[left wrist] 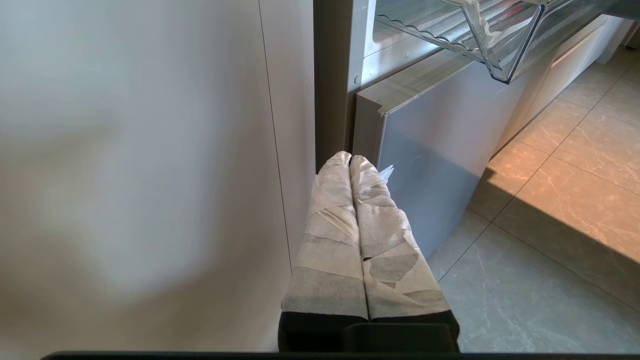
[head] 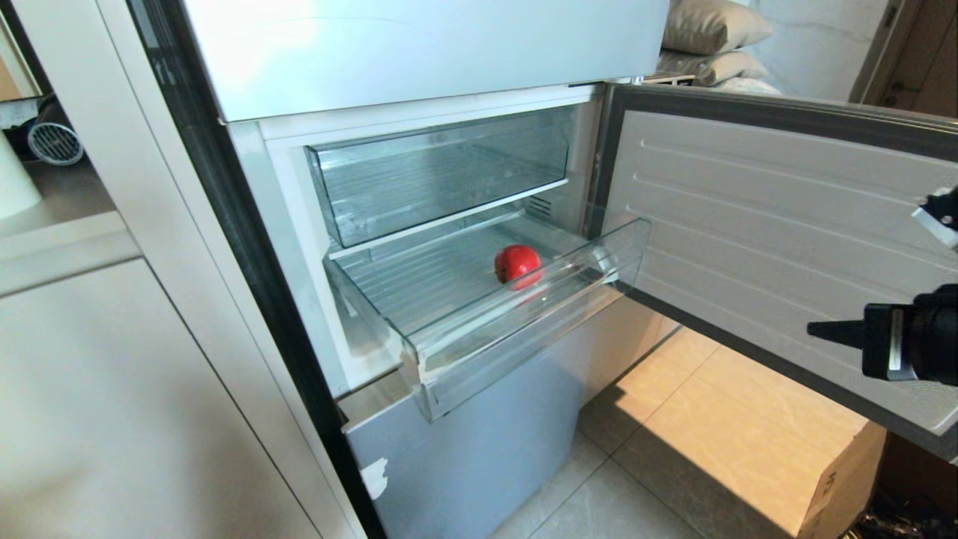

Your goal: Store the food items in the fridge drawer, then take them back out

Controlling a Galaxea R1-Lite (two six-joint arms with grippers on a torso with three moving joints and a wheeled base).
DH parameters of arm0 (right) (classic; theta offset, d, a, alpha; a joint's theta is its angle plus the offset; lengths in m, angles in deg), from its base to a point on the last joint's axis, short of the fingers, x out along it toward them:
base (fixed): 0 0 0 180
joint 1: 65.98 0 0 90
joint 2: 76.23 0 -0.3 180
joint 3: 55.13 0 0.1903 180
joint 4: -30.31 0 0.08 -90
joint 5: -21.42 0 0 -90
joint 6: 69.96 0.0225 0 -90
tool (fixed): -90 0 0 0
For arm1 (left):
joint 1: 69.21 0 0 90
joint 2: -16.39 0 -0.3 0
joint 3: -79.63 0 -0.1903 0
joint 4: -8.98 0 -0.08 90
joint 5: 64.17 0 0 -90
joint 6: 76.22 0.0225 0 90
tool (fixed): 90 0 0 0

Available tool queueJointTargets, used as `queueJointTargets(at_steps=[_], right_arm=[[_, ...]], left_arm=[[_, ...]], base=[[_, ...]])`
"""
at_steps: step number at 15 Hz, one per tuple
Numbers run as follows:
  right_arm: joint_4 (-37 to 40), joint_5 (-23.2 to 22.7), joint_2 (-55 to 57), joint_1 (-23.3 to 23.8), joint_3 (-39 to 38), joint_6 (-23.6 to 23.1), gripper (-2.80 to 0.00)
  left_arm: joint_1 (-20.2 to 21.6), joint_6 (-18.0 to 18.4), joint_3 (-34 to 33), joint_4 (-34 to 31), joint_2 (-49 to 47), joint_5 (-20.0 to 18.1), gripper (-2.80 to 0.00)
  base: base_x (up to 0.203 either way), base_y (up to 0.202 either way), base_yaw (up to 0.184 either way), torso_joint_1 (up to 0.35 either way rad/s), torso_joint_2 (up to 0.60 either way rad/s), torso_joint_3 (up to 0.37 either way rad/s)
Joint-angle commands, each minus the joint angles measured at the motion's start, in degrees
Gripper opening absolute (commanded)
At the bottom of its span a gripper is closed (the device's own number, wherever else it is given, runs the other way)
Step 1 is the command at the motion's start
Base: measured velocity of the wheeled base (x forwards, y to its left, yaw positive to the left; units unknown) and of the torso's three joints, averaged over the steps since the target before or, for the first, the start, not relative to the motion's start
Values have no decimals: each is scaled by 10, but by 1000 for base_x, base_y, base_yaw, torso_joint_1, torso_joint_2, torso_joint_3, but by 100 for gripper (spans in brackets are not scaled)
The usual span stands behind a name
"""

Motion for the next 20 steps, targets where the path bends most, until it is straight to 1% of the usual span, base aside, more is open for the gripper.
queueJointTargets(at_steps=[1,3,5,11,17,20], right_arm=[[29,-1,43,-7,31,3,-280],[34,-1,26,-7,30,7,-280],[56,-1,8,-6,32,7,-280],[58,0,-27,-6,25,5,-280],[58,2,-46,0,24,3,-280],[57,4,-47,34,34,1,-280]], left_arm=[[0,0,0,0,0,0,-280],[0,0,0,0,0,0,-280],[0,0,0,0,0,0,-280],[0,0,0,0,0,1,-280],[0,0,0,0,0,1,-280],[0,0,0,0,0,0,-280]], base=[[0,0,0,0,0,0],[0,0,0,0,0,0],[0,0,0,0,0,0],[-1,0,12,0,1,0],[0,-5,166,3,2,2],[2,-7,167,-1,4,0]])
